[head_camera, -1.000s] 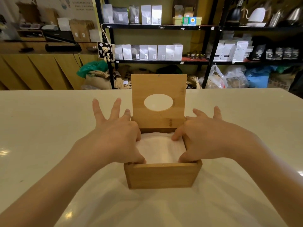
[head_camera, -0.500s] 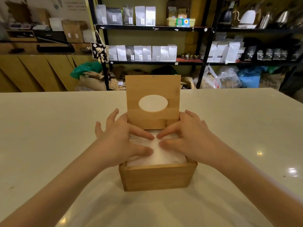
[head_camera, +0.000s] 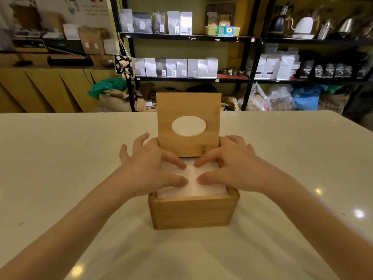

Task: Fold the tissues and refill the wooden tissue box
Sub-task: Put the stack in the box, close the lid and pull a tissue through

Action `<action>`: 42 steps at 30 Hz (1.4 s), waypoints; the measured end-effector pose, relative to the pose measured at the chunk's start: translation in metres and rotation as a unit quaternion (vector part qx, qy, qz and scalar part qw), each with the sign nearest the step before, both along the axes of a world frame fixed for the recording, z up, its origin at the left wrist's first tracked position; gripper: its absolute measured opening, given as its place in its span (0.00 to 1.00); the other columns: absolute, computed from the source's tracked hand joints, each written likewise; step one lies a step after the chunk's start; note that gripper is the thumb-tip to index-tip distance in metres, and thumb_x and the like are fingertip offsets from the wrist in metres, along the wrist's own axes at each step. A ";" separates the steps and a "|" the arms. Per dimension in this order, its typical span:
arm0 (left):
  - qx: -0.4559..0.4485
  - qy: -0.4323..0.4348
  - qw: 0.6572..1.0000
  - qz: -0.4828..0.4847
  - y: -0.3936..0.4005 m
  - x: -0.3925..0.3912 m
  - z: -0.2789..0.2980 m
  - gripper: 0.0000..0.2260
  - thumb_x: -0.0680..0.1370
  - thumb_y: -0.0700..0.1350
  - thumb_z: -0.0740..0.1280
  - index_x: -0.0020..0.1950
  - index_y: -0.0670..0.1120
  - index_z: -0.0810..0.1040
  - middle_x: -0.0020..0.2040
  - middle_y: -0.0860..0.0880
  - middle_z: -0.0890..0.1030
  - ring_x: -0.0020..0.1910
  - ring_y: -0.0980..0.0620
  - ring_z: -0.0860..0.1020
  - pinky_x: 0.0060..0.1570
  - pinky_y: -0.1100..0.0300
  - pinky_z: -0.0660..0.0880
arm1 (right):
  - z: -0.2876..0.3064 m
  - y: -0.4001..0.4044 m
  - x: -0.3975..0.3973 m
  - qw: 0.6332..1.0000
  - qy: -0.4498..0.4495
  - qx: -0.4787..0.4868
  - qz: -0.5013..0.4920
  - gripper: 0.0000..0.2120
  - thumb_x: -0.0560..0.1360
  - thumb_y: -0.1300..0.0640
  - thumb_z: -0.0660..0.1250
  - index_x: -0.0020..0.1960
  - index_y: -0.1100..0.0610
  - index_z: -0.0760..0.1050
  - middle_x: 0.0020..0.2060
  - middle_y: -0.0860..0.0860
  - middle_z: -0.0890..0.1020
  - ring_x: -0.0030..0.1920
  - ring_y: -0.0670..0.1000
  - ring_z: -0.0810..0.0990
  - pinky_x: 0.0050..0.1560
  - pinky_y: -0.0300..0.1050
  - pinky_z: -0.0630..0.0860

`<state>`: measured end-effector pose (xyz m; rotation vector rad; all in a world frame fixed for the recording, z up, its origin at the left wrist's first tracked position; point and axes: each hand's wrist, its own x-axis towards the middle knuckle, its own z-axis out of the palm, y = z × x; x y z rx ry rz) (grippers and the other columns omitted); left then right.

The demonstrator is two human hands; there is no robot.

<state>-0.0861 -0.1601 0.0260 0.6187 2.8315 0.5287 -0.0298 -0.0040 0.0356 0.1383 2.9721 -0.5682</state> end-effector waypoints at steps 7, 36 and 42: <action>-0.130 0.072 0.989 0.011 0.000 -0.002 -0.001 0.15 0.66 0.60 0.70 0.51 0.59 0.79 0.75 0.49 0.57 0.74 0.46 0.40 0.66 0.34 0.34 | 0.002 0.004 0.003 0.997 -0.025 0.075 -0.004 0.16 0.70 0.51 0.69 0.57 0.51 0.77 0.72 0.53 0.60 0.74 0.56 0.43 0.72 0.66 0.44; 0.198 0.131 0.970 0.050 -0.022 -0.009 0.035 0.09 0.66 0.56 0.71 0.40 0.54 0.77 0.62 0.52 0.76 0.59 0.56 0.68 0.54 0.55 0.63 | 0.033 0.029 0.005 0.984 0.144 -0.100 -0.017 0.16 0.68 0.49 0.72 0.53 0.45 0.72 0.54 0.41 0.67 0.41 0.42 0.71 0.36 0.33 0.65; 0.249 0.222 0.942 -0.042 -0.015 -0.020 0.032 0.45 0.62 0.54 0.75 0.66 0.70 0.46 0.74 0.55 0.57 0.72 0.54 0.55 0.68 0.51 0.58 | 0.022 0.034 -0.014 0.953 0.277 -0.121 0.001 0.46 0.66 0.56 0.75 0.73 0.44 0.49 0.74 0.47 0.57 0.73 0.49 0.55 0.68 0.45 0.59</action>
